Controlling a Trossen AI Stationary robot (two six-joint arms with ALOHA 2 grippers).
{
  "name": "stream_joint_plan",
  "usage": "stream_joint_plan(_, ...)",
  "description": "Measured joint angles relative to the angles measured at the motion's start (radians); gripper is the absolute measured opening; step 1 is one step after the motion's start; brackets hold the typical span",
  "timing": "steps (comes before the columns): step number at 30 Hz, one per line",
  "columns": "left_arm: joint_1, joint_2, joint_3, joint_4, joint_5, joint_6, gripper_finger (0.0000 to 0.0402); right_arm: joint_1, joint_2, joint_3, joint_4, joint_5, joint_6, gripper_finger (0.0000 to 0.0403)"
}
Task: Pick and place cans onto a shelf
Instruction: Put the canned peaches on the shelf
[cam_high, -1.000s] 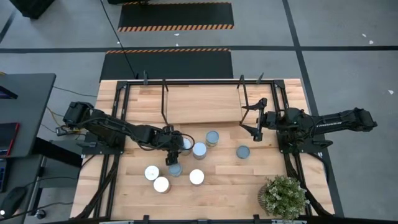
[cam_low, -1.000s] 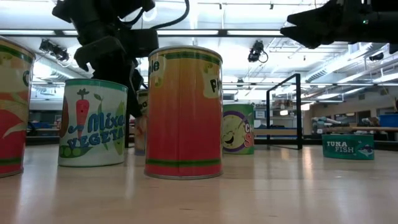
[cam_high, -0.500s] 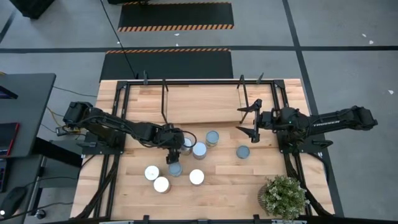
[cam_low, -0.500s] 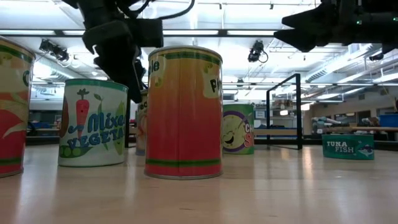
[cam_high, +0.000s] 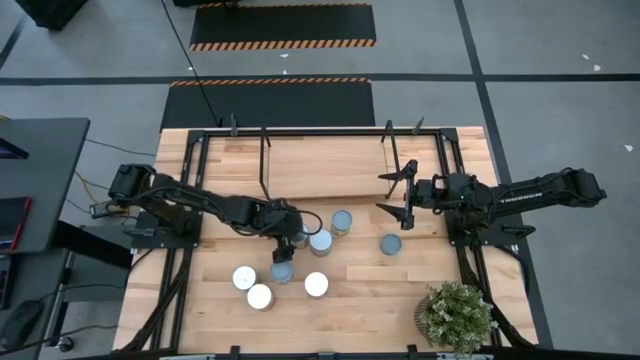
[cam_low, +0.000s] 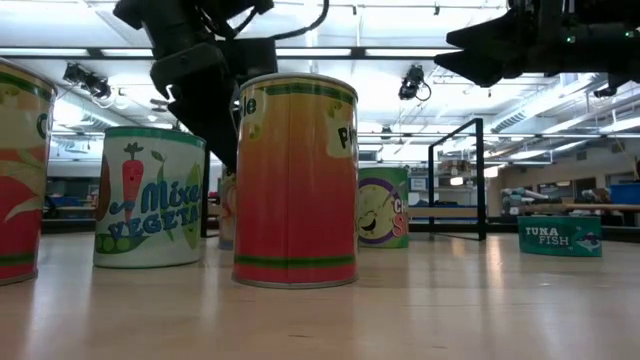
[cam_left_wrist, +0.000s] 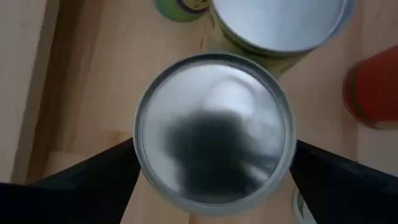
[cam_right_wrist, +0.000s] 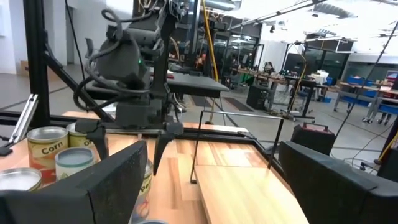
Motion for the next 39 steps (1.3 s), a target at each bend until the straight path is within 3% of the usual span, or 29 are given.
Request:
stream_joint_plan(8,0.018,0.003,0.0,0.032,0.007,-0.013,0.0381,0.0,0.003,0.0,0.018,0.0,-0.001,0.0372)
stream_joint_plan(18,0.023,-0.001,0.003,0.025,0.008,-0.036,0.0311,0.0,0.003,0.0,-0.002,0.008,0.004,0.0372)
stream_joint_plan(26,0.099,-0.009,0.248,-0.281,-0.024,0.072,0.0323,0.0,0.003,0.0,0.01,0.013,0.004,0.0372)
stream_joint_plan(33,0.274,-0.012,0.399,-0.328,-0.07,0.239,0.0321,0.0,0.003,0.0,0.009,0.011,0.023,0.0372)
stream_joint_plan(39,0.505,-0.01,0.378,-0.326,0.043,0.314,0.0321,0.0,0.003,0.0,0.002,0.011,0.023,0.0372)
